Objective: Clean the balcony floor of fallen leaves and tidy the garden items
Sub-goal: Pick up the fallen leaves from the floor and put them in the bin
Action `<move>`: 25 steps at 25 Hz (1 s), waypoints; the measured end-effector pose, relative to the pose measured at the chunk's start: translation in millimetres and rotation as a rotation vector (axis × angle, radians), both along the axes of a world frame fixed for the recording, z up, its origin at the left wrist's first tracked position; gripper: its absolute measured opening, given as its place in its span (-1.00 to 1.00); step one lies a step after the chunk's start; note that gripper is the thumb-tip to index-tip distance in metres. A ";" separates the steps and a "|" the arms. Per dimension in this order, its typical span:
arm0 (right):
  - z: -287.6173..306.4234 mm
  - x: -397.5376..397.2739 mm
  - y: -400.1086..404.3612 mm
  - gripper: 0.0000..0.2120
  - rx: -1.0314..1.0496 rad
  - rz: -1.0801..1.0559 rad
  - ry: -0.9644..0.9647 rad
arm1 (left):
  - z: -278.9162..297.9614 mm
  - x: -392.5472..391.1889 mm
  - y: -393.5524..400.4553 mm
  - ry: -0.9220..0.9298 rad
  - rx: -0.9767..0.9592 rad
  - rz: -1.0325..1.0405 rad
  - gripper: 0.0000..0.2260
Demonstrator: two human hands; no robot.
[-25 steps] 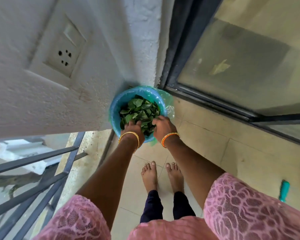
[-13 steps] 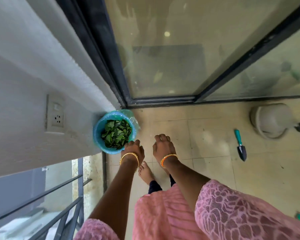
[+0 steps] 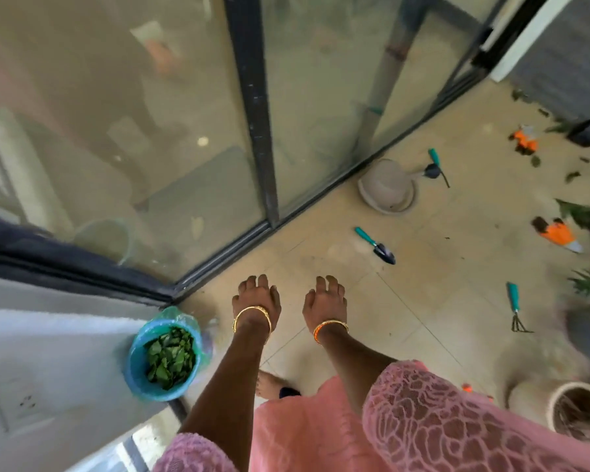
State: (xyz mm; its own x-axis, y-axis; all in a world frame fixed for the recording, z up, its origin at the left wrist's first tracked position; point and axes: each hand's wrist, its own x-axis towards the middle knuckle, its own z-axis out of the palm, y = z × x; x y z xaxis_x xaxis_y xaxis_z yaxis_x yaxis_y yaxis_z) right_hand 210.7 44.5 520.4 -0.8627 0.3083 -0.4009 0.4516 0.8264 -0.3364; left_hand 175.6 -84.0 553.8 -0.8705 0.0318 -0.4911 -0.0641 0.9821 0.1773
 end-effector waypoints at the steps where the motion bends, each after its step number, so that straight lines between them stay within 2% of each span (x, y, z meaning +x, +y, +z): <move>1: 7.0 2.5 22.8 -0.56 0.000 -0.045 0.004 | 4.8 1.4 23.6 0.012 -0.019 -0.054 -0.61; 9: 60.2 63.0 229.3 -0.52 0.114 -0.139 0.092 | 44.5 40.3 251.5 0.083 -0.038 -0.398 -0.54; 15: 75.5 99.9 355.9 -0.50 0.184 -0.350 0.078 | 65.6 50.8 407.4 0.127 0.012 -0.735 -0.52; 21: 79.9 71.9 457.9 -0.54 0.215 -0.540 0.059 | 68.2 18.9 533.3 0.136 0.069 -0.960 -0.53; 25: 84.1 26.1 528.2 -0.56 0.206 -0.682 0.048 | 59.8 -42.1 609.3 0.141 0.073 -1.071 -0.54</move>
State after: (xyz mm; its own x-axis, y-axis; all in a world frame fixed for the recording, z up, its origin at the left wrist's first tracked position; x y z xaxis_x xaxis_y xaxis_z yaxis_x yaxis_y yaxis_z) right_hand 236.8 572.7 604.5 -0.4663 0.8507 -0.2427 0.8788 0.4142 -0.2368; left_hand 133.5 525.3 613.6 -0.4219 0.8344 -0.3547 0.8462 0.5028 0.1763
